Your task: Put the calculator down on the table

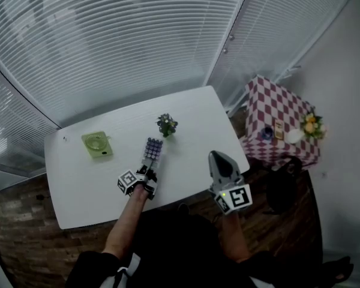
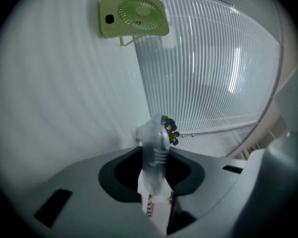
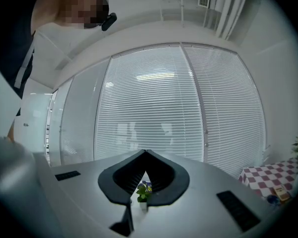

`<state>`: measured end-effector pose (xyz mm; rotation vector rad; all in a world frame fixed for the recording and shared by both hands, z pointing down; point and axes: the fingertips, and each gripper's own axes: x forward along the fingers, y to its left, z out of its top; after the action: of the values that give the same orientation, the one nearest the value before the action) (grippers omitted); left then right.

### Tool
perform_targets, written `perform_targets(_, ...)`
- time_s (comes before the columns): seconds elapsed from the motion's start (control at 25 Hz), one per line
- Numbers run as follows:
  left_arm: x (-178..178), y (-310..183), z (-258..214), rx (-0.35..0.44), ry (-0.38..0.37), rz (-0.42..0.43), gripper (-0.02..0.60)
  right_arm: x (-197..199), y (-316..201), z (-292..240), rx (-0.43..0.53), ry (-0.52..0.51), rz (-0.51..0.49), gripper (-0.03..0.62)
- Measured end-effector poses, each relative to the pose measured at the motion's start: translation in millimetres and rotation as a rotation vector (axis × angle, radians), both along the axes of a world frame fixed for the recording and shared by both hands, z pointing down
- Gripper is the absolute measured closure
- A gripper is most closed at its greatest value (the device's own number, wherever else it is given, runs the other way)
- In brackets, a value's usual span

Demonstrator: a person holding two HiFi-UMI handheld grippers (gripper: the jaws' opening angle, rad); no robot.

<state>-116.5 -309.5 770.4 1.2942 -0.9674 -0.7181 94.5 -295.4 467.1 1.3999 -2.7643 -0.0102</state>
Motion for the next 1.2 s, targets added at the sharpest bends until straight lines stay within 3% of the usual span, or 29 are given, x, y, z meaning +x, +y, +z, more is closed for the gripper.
perform_targets(0.36, 5.5, -3.2, 38.3, -0.111, 0.055, -0.006, 0.48, 4.6, 1.7, 5.9, -0.023, 0.006, 0.032, 0.588)
perform_targets(1.2, 22.5, -16.2, 65.2, -0.198, 0.065, -0.02, 0.48, 14.6, 1.1, 26.3, -0.098, 0.008, 0.069, 0.588)
